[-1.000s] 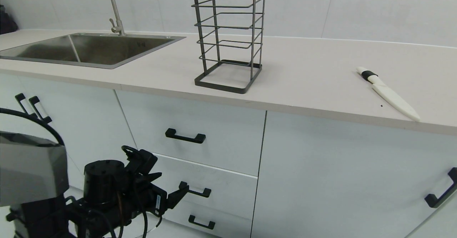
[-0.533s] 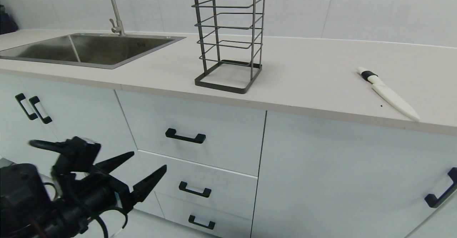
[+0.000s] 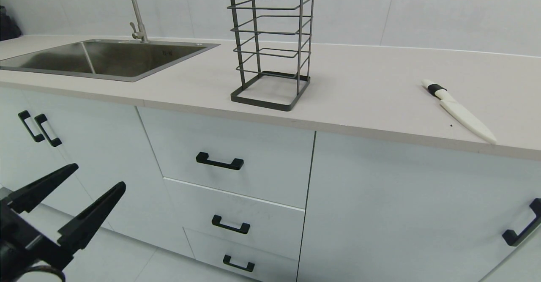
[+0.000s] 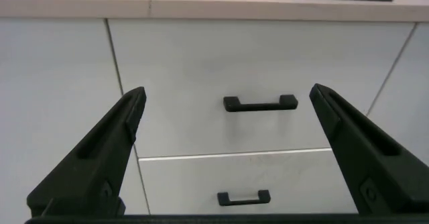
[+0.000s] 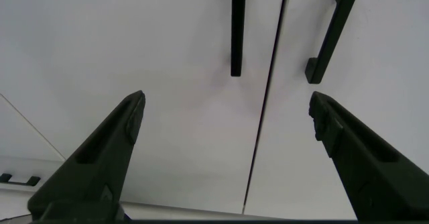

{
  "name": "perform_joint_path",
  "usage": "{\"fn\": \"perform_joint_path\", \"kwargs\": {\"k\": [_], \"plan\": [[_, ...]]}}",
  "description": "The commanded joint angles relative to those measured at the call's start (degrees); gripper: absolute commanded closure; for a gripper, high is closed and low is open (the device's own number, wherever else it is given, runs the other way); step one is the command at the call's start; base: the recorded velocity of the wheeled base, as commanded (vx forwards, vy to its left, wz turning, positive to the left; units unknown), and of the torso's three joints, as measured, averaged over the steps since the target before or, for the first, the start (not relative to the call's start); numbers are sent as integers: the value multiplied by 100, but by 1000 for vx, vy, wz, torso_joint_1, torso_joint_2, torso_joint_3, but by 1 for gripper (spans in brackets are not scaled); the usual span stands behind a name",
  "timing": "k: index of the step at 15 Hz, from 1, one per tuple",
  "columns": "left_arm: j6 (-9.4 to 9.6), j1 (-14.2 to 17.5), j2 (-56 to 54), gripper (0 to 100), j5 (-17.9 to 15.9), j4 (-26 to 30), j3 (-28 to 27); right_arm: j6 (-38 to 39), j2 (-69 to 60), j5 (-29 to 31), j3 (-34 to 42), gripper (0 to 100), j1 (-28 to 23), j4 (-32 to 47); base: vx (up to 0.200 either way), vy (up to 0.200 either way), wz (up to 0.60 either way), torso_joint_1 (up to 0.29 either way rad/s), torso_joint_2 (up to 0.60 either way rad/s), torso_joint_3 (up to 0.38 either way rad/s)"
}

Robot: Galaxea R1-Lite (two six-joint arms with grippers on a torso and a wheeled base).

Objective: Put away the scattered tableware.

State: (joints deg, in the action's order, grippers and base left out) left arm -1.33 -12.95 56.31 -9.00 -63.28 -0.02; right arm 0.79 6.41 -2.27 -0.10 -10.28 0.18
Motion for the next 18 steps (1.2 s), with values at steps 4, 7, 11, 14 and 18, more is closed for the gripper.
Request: {"fn": "perform_joint_path", "kwargs": {"k": [4, 7, 11, 14, 18], "plan": [[309, 363, -3187, 0, -67, 2804, 2, 0, 9, -2, 1, 0, -1, -1, 0, 0, 0, 0, 0, 0], [265, 433, -3803, 0, -58, 3981, 2, 0, 9, -2, 1, 0, -1, -1, 0, 0, 0, 0, 0, 0], [291, 741, -4989, 0, -76, 5906, 2, -18, 9, 25, -8, 0, -1, -1, 0, 0, 0, 0, 0, 0], [274, 1022, -5139, 0, -85, 6056, 2, 0, 9, 16, 1, 0, -1, -1, 0, 0, 0, 0, 0, 0], [458, 1629, -5139, 0, 240, 6319, 2, 0, 9, 25, -8, 0, -1, -1, 0, 0, 0, 0, 0, 0]]}}
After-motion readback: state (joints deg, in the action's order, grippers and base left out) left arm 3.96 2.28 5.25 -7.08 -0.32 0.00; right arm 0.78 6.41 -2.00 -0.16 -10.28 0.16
